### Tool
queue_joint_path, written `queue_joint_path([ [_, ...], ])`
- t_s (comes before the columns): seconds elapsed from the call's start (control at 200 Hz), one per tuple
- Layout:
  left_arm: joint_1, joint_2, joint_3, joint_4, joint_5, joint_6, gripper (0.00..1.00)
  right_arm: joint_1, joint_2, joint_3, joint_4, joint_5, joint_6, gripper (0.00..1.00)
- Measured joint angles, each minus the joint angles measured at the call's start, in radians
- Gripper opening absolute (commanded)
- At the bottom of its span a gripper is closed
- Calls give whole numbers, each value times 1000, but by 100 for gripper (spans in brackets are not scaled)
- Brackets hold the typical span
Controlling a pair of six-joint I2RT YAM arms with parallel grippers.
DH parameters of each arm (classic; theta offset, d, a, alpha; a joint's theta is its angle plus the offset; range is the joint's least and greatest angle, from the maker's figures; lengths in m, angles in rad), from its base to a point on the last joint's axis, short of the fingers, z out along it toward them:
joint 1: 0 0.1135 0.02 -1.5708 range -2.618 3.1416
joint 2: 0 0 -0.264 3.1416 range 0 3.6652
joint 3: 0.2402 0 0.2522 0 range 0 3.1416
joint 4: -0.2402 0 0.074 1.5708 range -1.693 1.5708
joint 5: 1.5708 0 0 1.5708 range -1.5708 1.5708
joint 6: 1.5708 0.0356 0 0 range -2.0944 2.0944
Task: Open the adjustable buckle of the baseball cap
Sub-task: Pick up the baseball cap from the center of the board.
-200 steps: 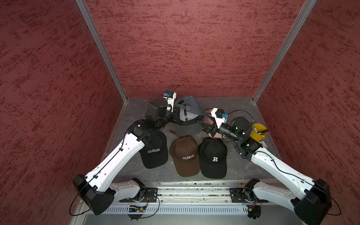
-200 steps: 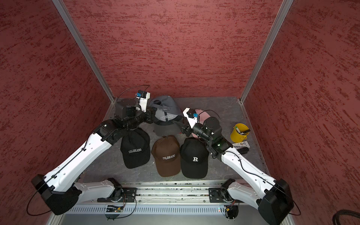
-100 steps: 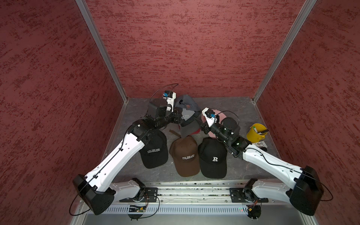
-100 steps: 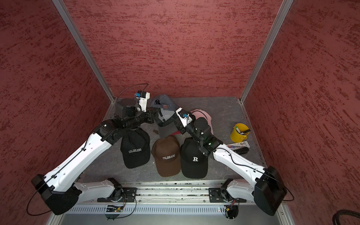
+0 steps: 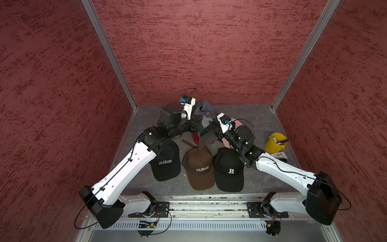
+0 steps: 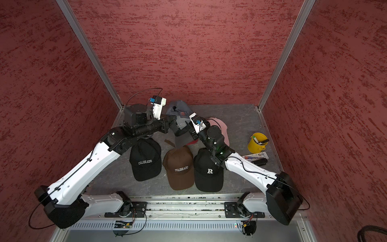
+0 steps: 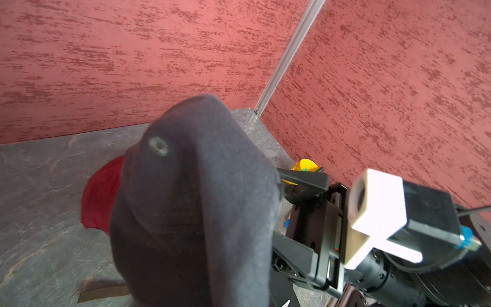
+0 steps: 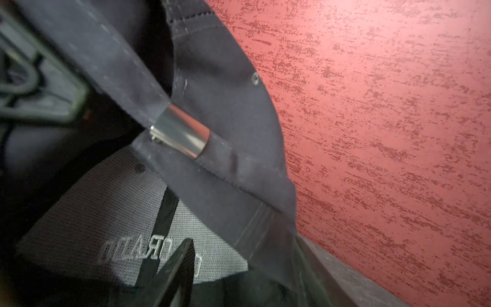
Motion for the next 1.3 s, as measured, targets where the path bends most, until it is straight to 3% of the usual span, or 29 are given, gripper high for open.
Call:
queue_joint_path([
  [0.311,-10,0,0,0,71,29,0,0,-2,-7,61,26,3,17],
  [0.656,-6,-21,-40,5,113,33,0,1,-72,-87,106,47,41,0],
  [0.852,-2,-33,-78,23,105,20,43,0,-106,-87,99,47,64,0],
  [0.912,-2,-41,-104,37,99,22,50,0,-114,-84,86,48,76,0],
  [1.297,-41,-31,-147,51,105,19,62,-1,-119,-1,-34,100,158,0],
])
